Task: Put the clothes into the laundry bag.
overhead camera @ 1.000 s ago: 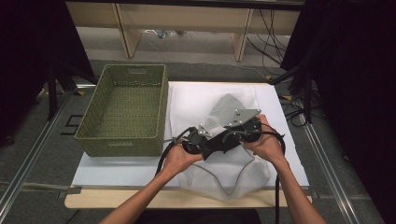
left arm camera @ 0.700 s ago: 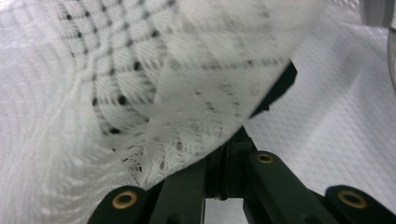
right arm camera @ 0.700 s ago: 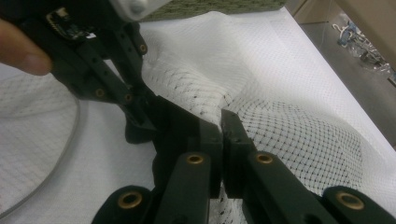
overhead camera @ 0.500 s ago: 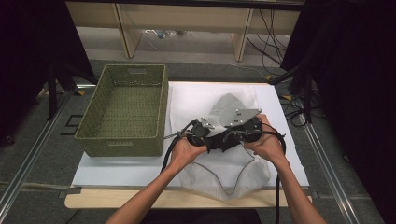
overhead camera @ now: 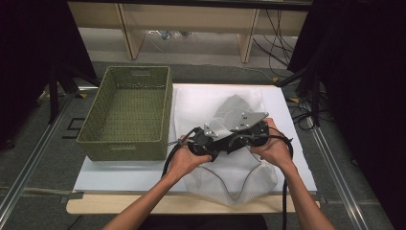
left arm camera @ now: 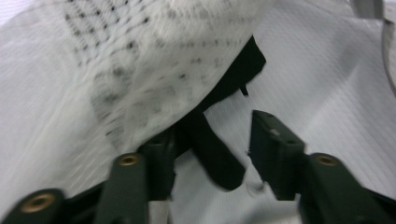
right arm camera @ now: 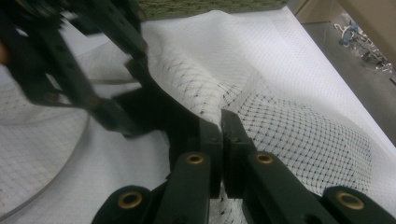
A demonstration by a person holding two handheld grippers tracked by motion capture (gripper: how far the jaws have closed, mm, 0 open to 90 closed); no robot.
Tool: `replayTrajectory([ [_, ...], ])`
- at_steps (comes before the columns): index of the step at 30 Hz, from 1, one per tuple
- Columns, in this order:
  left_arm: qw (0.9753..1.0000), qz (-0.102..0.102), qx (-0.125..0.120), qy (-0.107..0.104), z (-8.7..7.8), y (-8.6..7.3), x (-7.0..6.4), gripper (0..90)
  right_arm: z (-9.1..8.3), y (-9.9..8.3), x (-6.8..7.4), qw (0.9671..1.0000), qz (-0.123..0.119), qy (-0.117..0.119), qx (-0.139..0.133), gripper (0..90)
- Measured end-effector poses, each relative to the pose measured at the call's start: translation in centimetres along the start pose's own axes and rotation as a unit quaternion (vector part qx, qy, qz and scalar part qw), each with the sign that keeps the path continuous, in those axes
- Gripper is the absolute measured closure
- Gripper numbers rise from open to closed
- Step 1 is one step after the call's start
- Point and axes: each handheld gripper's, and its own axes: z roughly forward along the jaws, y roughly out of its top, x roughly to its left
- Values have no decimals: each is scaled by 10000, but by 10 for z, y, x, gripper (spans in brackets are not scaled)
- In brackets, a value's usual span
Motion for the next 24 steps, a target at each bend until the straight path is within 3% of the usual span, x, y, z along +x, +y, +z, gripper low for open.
replayTrajectory([
  [1, 9999, -7, -51, -139, -12, -6, -1, 429, -1, 0, 0, 10000, -28, -17, 26, 897],
  [4, 9999, 81, -98, -80, -22, -11, -2, 401, -1, 1, 2, 10000, 3, 34, 2, 898],
  [6, 9998, 186, 16, -93, -36, -21, -3, 385, 0, 1, 2, 9999, -102, 14, -9, 898],
  [8, 9998, 190, 39, -65, -38, -24, -3, 381, -1, 1, 3, 10000, -30, 35, 14, 898],
  [9, 9995, 266, 166, -21, -42, -32, -3, 381, -1, 1, 3, 9999, -147, 88, 19, 898],
  [12, 9990, 318, 303, -23, -42, -39, -4, 375, -1, 2, 4, 9998, -206, 50, 13, 898],
  [14, 9985, 334, 433, -84, -43, -44, -3, 371, -3, 2, 7, 9999, -96, 92, 37, 898],
  [15, 9977, 351, 562, -142, -44, -48, -4, 364, -3, 3, 8, 9997, -225, 133, 41, 898],
  [17, 9979, 342, 553, -53, -42, -52, -6, 354, -2, 3, 11, 9998, -138, 140, 38, 898],
  [20, 9973, 313, 658, -124, -40, -55, -10, 353, -2, 4, 12, 9997, -161, 151, 62, 898],
  [24, 9945, 421, 949, -153, -32, -60, -16, 367, -2, 4, 13, 9997, -215, 99, 74, 898],
])
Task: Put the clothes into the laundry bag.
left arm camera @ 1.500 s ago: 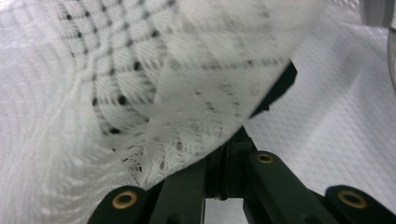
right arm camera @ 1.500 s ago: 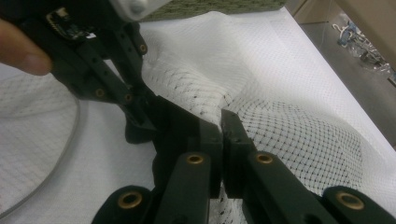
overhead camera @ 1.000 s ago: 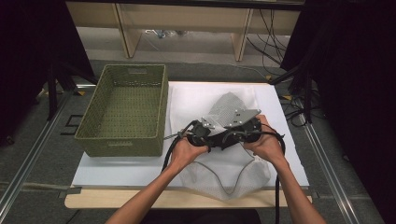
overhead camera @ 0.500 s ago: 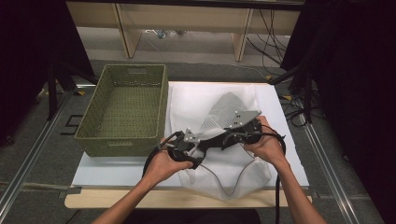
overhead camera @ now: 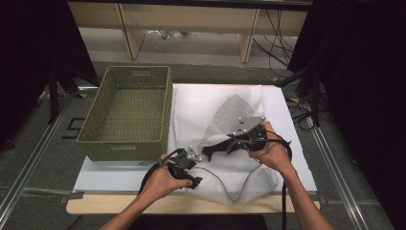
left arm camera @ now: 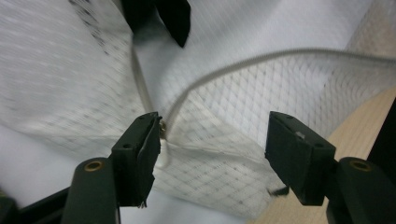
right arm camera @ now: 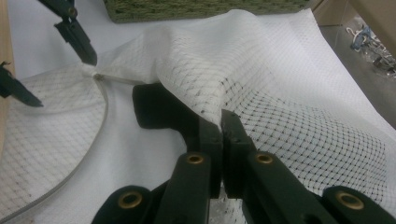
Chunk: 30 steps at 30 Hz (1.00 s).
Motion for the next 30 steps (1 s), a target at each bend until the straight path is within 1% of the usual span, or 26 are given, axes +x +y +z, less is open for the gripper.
replayTrajectory([
  [2, 9999, -85, 79, 6, 4, -1, 0, 381, 0, 0, 0, 10000, -65, 29, -33, 898],
  [3, 9998, -94, 136, 146, 8, -1, 0, 423, -1, 0, 0, 10000, 5, 6, -6, 898],
  [4, 9998, -94, 136, 146, 8, -1, 0, 441, -1, 0, 0, 10000, 5, 6, -6, 898],
  [5, 9997, -93, 139, 170, 10, -1, 0, 491, -1, 0, 0, 10000, 7, 9, -5, 898],
  [6, 9997, -66, 181, 135, 12, 0, -1, 520, 0, 0, -1, 10000, -70, 35, -35, 898],
  [7, 9997, 15, 220, 131, 13, 1, -1, 551, -1, 0, 0, 10000, 23, 9, 1, 898],
  [8, 9997, 15, 220, 131, 13, 1, -1, 614, -1, 0, 0, 10000, 23, 9, 1, 898],
  [10, 9996, 68, 232, 145, 15, 0, -2, 695, -1, 0, 0, 10000, 20, 12, -5, 898],
  [11, 9993, 199, 304, 67, 13, 0, 0, 765, -1, -1, -1, 10000, -6, -10, -33, 898],
  [12, 9993, 199, 304, 67, 13, 0, 0, 811, -1, -1, -1, 10000, -6, -10, -33, 898],
  [13, 9993, 221, 271, 114, 13, -2, 0, 811, -2, -1, 0, 10000, 15, -2, -33, 898],
  [14, 9986, 369, 330, 192, 12, -2, 0, 865, -2, -1, 0, 10000, 21, 3, -32, 898],
  [15, 9988, 336, 281, 209, 12, -4, -1, 872, -2, -1, -1, 10000, 15, 47, -8, 898],
  [17, 9985, 402, 307, 212, 8, -7, -1, 883, -3, -1, -1, 10000, 53, 62, -21, 898],
  [18, 9985, 433, 256, 237, 3, -10, 1, 883, -3, -1, -1, 10000, 21, 32, -43, 898],
  [19, 9985, 433, 256, 237, 3, -10, 1, 882, -3, -1, -1, 10000, 21, 32, -43, 898],
  [20, 9989, 350, 228, 191, 0, -12, 2, 882, -3, -1, -2, 10000, -24, 10, -54, 898],
  [21, 9988, 376, 183, 235, -7, -16, 5, 883, -3, -2, -2, 10000, 23, 47, -63, 898],
  [22, 9988, 376, 183, 235, -7, -16, 5, 882, -4, -2, -1, 10000, 69, 31, -50, 898],
  [23, 9992, 324, 149, 189, -11, -19, 6, 883, -4, -2, -1, 10000, 62, 27, -42, 898],
  [24, 9990, 312, 148, 268, -17, -25, 9, 882, -5, -3, 0, 10000, 40, 19, -31, 898],
  [25, 9990, 312, 148, 268, -17, -25, 9, 883, -5, -3, 0, 10000, 40, 19, -31, 898],
  [27, 9992, 268, 124, 261, -19, -32, 12, 883, -5, -3, 3, 10000, -23, 24, 9, 898],
  [28, 9996, 138, 72, 221, -22, -39, 15, 883, -5, -3, 4, 9999, -90, 72, 10, 898],
  [29, 9996, 138, 72, 221, -22, -39, 15, 883, -5, -3, 4, 9999, -90, 72, 10, 898],
  [30, 9996, 105, -5, 275, -25, -44, 18, 883, -6, -5, 7, 9999, -115, 100, 49, 898],
])
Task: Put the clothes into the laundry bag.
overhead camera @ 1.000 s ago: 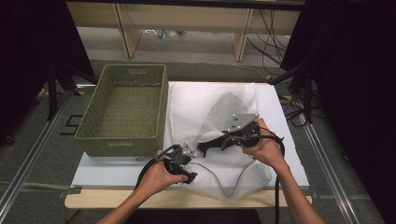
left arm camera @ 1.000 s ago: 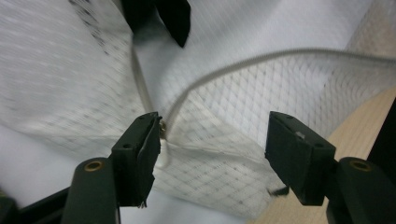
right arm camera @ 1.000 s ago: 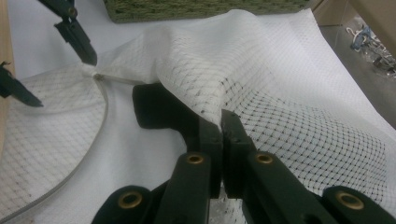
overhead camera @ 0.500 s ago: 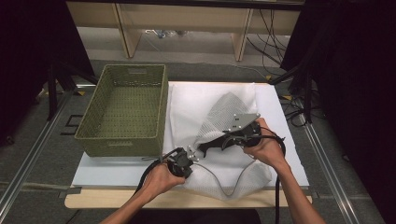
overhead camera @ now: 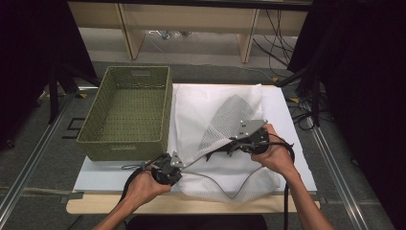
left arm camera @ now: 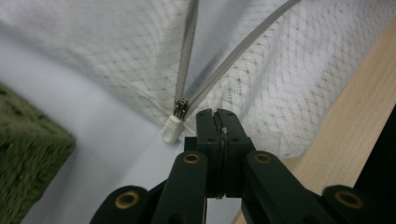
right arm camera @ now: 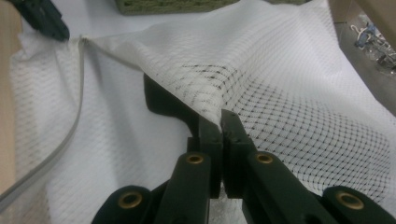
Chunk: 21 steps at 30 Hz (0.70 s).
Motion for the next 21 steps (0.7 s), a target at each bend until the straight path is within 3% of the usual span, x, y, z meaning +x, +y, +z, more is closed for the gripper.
replayTrajectory([
  [2, 10000, -24, 71, -11, -2, -2, 1, 882, 0, -1, 2, 10000, 8, 40, 13, 898],
  [3, 9999, -41, 63, -67, -5, -6, 3, 882, -1, -5, 6, 9998, 161, 66, 73, 898],
  [5, 10000, -57, -70, 33, -6, -9, 1, 883, -1, -7, 7, 9998, 138, 82, 110, 897],
  [6, 10000, -54, -29, -4, -6, -10, 1, 882, 0, -12, 11, 9998, 28, 140, 118, 898],
  [10, 10000, 28, 52, -30, -6, -12, -2, 871, 3, -18, 15, 9992, 85, 277, 264, 898],
  [11, 10000, 8, -23, 11, -5, -13, -3, 860, 5, -20, 16, 9992, 65, 271, 281, 898],
  [15, 9998, -28, -162, -55, -7, -12, -4, 749, 11, -23, 19, 9987, 66, 333, 388, 898],
  [17, 9994, -120, -315, 11, -9, -12, -4, 630, 15, -25, 22, 9984, -11, 367, 428, 898],
  [21, 9977, -306, -589, -135, -14, -12, -1, 533, 19, -27, 24, 9979, 19, 401, 509, 898],
])
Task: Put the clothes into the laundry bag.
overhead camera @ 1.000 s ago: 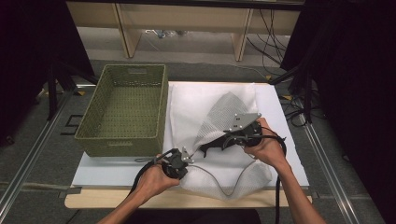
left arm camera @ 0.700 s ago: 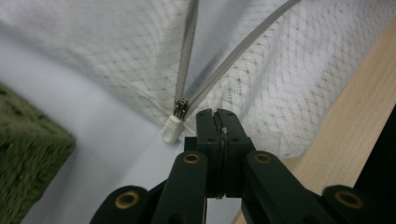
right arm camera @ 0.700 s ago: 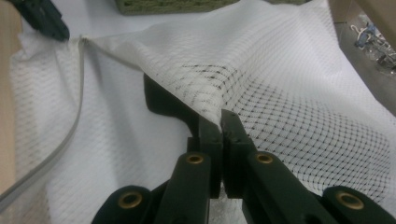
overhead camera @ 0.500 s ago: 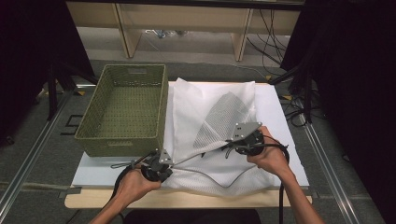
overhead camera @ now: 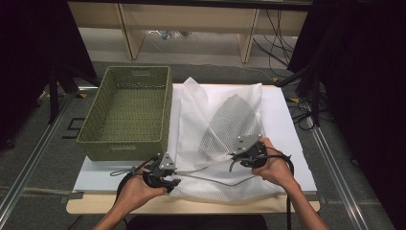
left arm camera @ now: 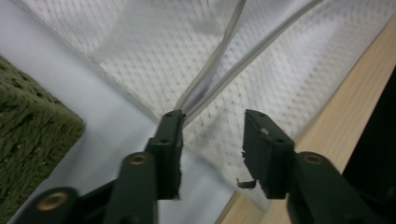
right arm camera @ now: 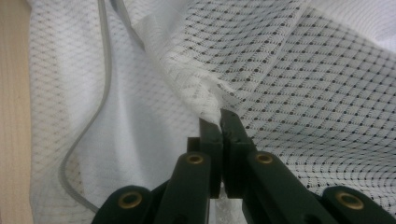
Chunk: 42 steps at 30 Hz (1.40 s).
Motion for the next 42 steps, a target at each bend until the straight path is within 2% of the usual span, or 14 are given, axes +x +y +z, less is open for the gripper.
replayTrajectory([
  [3, 9998, -113, -183, 29, -4, 0, -1, 413, 5, -3, 0, 10000, -72, 15, 47, 898],
  [4, 9992, -218, -329, -40, -6, -1, -2, 395, 8, -5, 2, 9999, 22, 39, 129, 898],
  [7, 9986, -233, -479, 52, -9, -1, -1, 368, 11, -7, 3, 9998, 27, 87, 176, 898],
  [8, 9985, -171, -512, 105, -10, -2, 0, 340, 14, -8, 4, 9998, 58, 82, 198, 898],
  [10, 9975, -305, -626, 92, -12, -3, 0, 323, 18, -10, 5, 9996, 58, 83, 253, 898],
  [11, 9966, -416, -709, 3, -13, -5, 0, 312, 21, -12, 5, 9996, -76, 94, 257, 898],
  [12, 9961, -487, -736, -43, -13, -7, 0, 312, 21, -12, 5, 9996, -76, 94, 257, 898],
  [13, 9960, -517, -728, -32, -14, -9, 1, 311, 21, -13, 7, 9995, 47, 132, 293, 898],
  [14, 9970, -438, -631, 97, -15, -12, 0, 295, 22, -15, 8, 9995, 38, 106, 287, 898],
  [15, 9970, -438, -631, 97, -15, -12, 0, 289, 23, -15, 6, 9994, -36, 166, 291, 898],
  [20, 9976, -414, -506, 243, -14, -16, 2, 263, 26, -18, 7, 9993, -41, 208, 311, 898],
  [24, 9975, -436, -511, 221, -13, -18, 1, 247, 28, -21, 8, 9993, -25, 222, 311, 898],
  [34, 9975, -309, -491, 399, -19, -30, -1, 214, 34, -25, 9, 9991, 31, 234, 347, 895],
  [42, 9977, -260, -535, 316, -16, -26, -6, 213, 36, -26, 8, 9990, 27, 298, 343, 885],
])
